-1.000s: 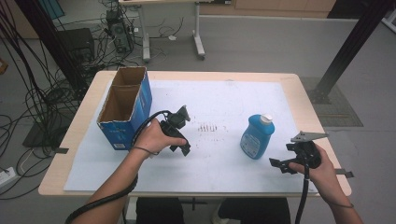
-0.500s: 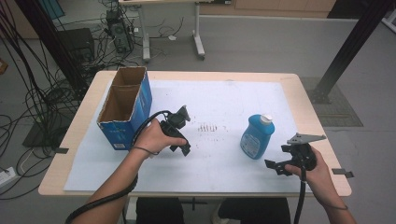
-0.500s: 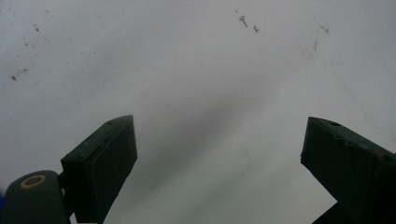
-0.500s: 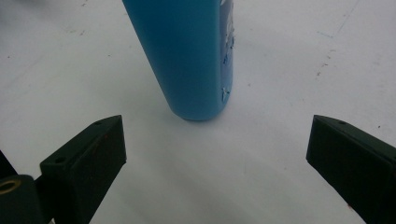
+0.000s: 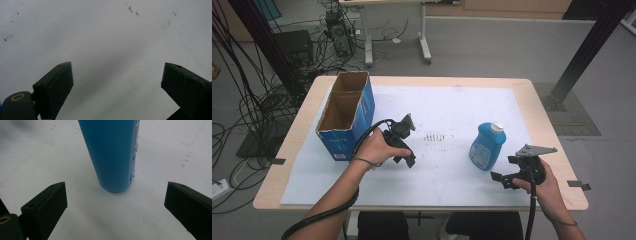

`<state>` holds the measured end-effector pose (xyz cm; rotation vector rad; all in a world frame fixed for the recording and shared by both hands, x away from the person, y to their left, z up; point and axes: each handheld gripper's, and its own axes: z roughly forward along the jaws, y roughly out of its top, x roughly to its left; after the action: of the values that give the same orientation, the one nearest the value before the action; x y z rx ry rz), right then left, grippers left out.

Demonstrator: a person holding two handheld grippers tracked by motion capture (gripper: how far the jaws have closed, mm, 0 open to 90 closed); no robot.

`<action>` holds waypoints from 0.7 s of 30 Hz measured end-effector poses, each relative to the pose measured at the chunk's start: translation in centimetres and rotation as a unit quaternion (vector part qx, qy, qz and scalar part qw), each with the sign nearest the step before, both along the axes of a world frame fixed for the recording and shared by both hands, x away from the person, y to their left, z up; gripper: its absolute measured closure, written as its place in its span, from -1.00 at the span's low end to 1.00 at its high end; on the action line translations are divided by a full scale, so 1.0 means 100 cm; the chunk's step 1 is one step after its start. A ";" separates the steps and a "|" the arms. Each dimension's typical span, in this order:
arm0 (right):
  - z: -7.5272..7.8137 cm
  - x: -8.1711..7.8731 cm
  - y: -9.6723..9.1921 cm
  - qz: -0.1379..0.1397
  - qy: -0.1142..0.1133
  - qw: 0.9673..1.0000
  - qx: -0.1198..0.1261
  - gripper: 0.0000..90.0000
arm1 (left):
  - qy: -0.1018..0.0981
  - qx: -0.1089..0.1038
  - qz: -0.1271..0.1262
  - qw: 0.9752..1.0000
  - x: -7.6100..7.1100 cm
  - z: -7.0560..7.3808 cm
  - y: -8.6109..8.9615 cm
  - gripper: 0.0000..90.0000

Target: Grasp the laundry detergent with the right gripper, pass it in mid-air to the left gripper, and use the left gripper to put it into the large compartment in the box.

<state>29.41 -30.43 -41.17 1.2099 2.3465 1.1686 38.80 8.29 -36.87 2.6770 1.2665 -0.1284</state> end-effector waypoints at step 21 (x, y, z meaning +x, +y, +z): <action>-0.010 0.001 0.007 -0.006 -0.029 0.999 0.022 -0.91 | 0.003 -0.001 -0.001 1.000 -0.001 0.001 0.001 -0.76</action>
<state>29.55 -29.75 -42.22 1.1863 2.2805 1.2402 38.69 8.36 -36.78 2.6783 1.2636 -0.1381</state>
